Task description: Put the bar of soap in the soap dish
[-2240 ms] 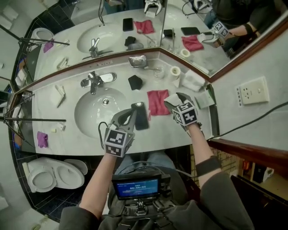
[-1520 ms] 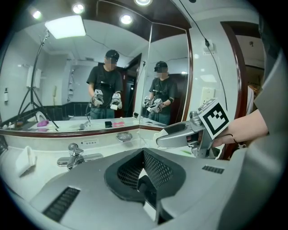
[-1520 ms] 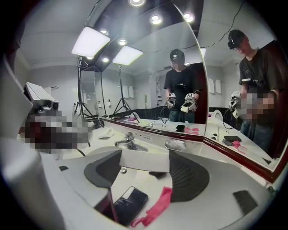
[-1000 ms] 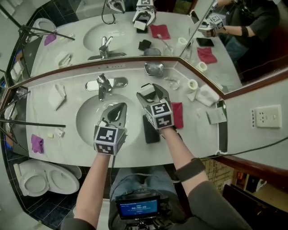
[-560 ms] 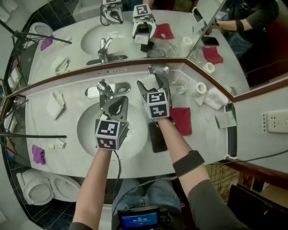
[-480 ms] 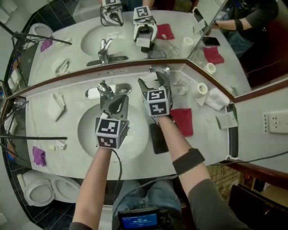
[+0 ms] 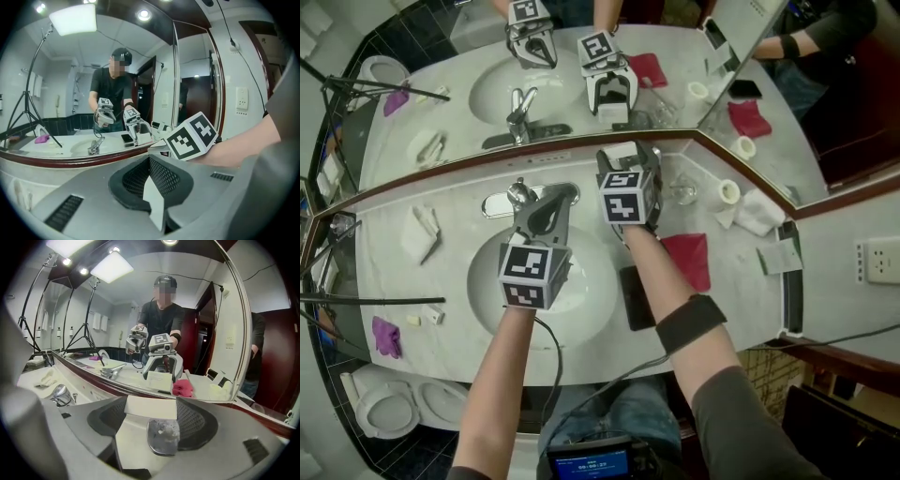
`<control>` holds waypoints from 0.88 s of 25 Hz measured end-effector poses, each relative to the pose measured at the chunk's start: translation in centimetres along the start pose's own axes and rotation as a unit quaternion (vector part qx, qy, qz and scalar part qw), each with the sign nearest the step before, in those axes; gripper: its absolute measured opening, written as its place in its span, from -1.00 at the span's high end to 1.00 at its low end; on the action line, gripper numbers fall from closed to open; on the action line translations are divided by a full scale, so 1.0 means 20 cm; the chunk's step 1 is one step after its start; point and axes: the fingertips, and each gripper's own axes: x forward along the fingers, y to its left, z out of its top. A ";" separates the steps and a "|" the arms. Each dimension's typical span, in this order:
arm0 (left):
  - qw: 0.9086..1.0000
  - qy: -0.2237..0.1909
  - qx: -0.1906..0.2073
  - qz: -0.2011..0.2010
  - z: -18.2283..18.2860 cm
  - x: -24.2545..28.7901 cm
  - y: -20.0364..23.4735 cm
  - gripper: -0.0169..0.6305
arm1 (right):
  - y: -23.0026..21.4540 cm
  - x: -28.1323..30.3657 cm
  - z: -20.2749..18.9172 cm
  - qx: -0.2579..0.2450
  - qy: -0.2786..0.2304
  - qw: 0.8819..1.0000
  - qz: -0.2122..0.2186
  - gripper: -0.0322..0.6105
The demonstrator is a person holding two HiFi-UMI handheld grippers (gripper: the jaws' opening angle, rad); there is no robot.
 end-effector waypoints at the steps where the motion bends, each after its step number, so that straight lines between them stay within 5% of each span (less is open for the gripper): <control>1: 1.000 0.001 0.000 0.001 0.00 0.00 0.01 0.94 | -0.01 0.01 0.00 0.001 0.003 1.000 -0.004 -0.13; 22: 1.000 0.011 -0.018 0.008 -0.09 0.00 0.08 0.94 | -0.12 0.08 -0.28 -0.005 0.101 0.993 -0.053 -0.29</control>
